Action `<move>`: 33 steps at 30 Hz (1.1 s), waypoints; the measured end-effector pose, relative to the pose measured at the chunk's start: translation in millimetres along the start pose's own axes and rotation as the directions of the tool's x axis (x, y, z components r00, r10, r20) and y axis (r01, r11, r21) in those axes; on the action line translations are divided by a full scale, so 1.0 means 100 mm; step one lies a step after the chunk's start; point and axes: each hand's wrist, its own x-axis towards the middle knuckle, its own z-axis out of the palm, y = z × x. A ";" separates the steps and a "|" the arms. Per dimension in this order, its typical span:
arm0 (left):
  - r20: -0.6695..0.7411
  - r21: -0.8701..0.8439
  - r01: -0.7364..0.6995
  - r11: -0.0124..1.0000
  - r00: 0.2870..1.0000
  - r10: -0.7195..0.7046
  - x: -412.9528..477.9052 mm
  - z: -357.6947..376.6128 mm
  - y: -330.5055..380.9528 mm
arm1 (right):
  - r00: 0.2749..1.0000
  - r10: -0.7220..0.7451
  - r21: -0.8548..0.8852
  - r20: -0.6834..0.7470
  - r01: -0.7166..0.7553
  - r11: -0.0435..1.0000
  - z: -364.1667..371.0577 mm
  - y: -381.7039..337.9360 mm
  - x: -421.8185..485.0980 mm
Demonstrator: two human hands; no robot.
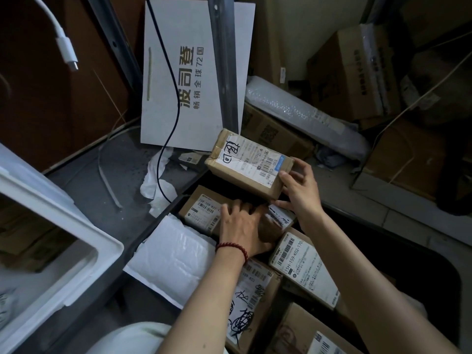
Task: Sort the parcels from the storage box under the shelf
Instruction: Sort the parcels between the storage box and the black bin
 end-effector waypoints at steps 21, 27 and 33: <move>-0.145 -0.330 0.029 0.944 0.986 -0.081 -0.47 -0.42 -0.32 | 0.984 0.163 -0.029 -0.077 -0.166 0.986 0.08 -0.07 -0.21; -0.157 -0.310 0.055 0.949 0.982 -0.108 -0.49 -0.47 -0.32 | 0.985 0.141 -0.176 -0.097 -0.156 0.972 0.17 -0.05 -0.17; -0.151 -0.355 0.075 0.932 0.979 -0.137 -0.46 -0.46 -0.37 | 0.976 0.150 -0.246 -0.156 -0.186 0.951 0.19 0.08 -0.07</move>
